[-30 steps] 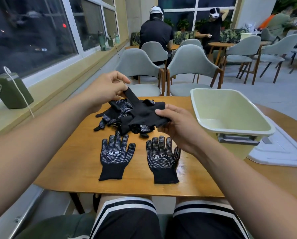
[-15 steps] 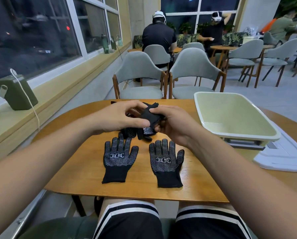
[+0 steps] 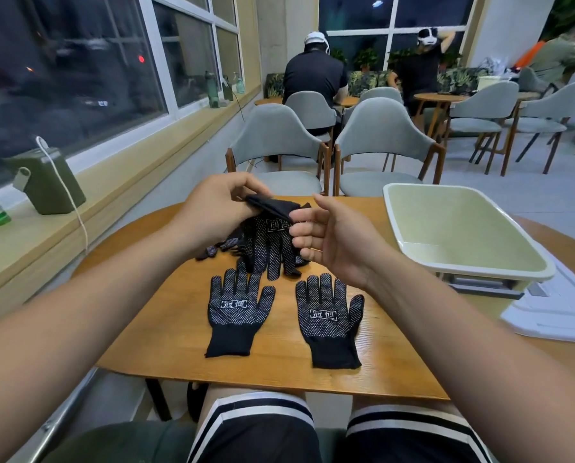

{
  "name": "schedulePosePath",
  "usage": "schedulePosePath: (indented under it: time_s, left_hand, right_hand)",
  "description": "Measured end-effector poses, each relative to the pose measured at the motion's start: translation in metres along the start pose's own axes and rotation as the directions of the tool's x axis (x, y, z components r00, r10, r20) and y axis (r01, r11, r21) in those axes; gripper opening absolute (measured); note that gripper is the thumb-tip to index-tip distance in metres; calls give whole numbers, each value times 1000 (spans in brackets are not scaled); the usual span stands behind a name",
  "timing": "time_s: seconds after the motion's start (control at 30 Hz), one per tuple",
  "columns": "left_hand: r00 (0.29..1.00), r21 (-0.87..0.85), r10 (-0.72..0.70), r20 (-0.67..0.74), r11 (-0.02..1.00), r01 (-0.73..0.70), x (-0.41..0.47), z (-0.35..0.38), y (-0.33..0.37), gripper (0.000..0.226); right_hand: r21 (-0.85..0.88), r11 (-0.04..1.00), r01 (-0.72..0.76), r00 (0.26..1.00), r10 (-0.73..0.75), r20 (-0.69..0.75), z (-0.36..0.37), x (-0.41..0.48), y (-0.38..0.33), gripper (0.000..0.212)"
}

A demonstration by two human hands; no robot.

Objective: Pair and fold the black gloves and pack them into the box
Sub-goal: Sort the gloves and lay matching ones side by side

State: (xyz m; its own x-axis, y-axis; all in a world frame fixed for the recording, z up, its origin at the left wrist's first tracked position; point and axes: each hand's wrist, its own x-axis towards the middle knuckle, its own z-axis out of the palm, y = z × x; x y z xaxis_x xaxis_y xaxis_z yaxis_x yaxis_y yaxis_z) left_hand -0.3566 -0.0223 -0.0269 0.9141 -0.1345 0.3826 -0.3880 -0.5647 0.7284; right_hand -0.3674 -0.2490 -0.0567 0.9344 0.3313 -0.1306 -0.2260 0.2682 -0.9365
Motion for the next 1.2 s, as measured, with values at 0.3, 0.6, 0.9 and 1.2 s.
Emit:
schedulePosePath:
  time_s: [0.3,0.6,0.9,1.2]
  left_hand:
    - [964,-201,-265,-20,946,255,1,-13,-51,14]
    - [925,42,-364,-108,928,370,4,-24,-115,40]
    - [885,539,-465,25,752,380,10,-13,-126,29]
    - [975,410,-202,93,900,147,34,59,-80,6]
  right_hand:
    - [-18,998,-61,998,61,4,-7,4,27,47]
    - [-141,989,44,988,-64,-141,-28,0,55,42]
    - [-605,768,212,898,-397,-188,-64,-9,91,40]
    - [-663,687,296,829,-530,-179,-77,-17,107,38]
